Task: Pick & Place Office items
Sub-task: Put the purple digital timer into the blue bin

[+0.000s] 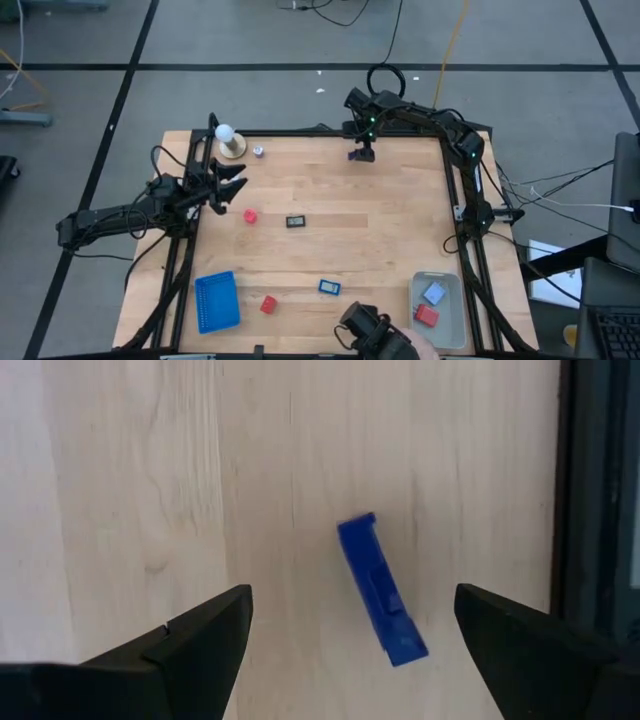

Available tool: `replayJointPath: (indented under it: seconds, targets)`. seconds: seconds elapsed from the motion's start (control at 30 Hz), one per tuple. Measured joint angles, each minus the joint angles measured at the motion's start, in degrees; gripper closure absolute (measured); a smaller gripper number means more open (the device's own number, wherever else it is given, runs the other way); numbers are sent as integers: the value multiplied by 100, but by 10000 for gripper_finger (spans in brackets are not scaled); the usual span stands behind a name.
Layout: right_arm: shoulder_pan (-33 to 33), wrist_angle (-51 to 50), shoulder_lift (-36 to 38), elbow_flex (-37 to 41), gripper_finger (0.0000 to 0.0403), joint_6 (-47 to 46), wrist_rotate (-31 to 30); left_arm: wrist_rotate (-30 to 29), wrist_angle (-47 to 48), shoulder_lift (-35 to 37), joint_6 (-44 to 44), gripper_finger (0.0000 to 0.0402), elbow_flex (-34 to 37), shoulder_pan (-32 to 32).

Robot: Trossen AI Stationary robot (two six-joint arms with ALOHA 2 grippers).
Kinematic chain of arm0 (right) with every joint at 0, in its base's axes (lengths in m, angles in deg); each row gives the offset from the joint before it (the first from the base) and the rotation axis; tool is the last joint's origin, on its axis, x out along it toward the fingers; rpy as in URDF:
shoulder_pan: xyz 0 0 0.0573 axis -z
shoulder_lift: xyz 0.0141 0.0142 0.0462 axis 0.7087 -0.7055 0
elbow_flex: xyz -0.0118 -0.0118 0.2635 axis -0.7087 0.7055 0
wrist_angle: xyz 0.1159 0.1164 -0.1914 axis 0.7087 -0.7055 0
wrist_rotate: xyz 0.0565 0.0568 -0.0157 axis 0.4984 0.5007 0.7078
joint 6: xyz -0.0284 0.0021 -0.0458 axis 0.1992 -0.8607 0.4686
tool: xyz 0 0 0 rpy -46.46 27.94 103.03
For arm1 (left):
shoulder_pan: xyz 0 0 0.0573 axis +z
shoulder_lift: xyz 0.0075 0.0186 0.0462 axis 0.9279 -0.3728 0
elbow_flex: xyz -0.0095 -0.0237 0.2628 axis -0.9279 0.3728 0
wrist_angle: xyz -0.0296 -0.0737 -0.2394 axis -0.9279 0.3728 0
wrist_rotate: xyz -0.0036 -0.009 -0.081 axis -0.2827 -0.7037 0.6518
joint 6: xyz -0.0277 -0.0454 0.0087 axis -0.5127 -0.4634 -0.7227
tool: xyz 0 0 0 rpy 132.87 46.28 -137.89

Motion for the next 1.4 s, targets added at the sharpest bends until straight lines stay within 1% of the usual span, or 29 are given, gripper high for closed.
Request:
replayJointPath:
  seconds: [0.13, 0.77, 0.9, 1.03, 1.27, 1.4]
  targets:
    - [23, 99, 0, 189, 64, 2, 2, 100, 2, 1, -7, 142, 0, -2]
    - [34, 726, -2, 836, 64, -133, 5, 109, 7, -1, -184, 142, 0, 0]
    - [32, 821, -1, 1004, 64, -136, 0, 226, 7, 1, -187, 142, 0, -4]
    - [23, 864, -2, 1032, 64, -227, -4, 238, 5, 0, -208, 142, 0, -2]
    - [16, 1362, 31, 1030, 64, -553, -17, 240, 4, 1, -243, 142, 0, -2]
    - [11, 1397, 31, 1030, 64, -584, -17, 265, 4, 1, -333, 142, 0, -2]
